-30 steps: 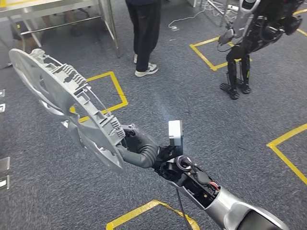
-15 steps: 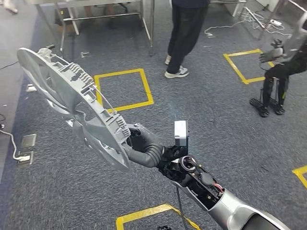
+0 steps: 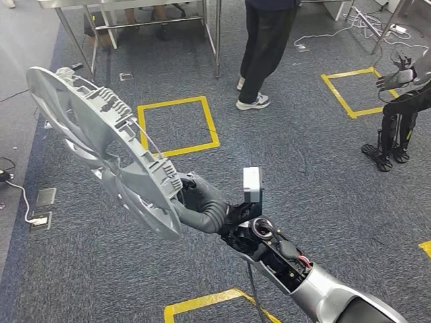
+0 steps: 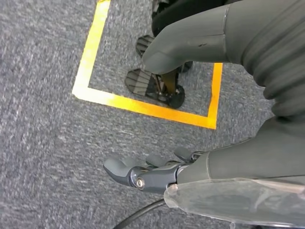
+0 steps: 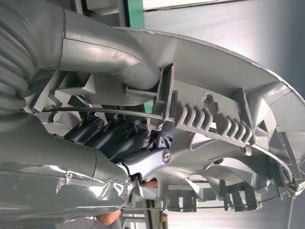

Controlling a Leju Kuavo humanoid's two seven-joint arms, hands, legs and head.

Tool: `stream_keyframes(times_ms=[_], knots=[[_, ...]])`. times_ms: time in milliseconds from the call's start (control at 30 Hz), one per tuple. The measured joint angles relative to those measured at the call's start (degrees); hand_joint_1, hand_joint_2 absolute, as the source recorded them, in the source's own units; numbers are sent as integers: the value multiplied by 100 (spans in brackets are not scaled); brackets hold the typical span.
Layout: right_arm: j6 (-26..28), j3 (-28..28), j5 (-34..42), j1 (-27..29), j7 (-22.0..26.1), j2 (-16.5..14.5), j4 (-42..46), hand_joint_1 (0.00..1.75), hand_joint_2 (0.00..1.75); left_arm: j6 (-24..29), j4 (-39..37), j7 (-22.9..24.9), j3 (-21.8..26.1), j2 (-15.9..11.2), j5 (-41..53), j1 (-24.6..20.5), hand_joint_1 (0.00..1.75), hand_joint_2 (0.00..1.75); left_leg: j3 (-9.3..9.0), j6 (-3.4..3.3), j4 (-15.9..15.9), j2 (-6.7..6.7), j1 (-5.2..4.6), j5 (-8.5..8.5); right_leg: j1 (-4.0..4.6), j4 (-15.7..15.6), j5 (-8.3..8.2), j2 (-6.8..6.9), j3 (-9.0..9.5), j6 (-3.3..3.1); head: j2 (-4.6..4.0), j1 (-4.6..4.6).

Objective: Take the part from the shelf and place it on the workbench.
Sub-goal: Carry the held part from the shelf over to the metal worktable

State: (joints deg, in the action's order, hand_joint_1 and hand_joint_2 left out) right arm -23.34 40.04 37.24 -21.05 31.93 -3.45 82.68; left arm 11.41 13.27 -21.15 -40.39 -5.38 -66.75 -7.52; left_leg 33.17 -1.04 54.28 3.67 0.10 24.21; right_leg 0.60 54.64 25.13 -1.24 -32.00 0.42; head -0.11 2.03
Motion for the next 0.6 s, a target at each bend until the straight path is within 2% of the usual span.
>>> stream_keyframes(times_ms=[267, 600], knots=[[137, 14, -339, 8, 1, 0, -33, 175, 175, -1, 0, -80, 0, -8, -80, 26, 0, 175, -1, 14, -8, 0, 11, 0, -3, 3, 8, 1, 0, -15, 0, -50], [343, 34, -455, 9, 13, 0, -41, 175, 175, -1, 0, -105, 1, -11, -150, 95, 0, 175, 0, 13, -4, 1, 0, 1, -15, 0, 8, 1, 4, -14, 0, -47]])
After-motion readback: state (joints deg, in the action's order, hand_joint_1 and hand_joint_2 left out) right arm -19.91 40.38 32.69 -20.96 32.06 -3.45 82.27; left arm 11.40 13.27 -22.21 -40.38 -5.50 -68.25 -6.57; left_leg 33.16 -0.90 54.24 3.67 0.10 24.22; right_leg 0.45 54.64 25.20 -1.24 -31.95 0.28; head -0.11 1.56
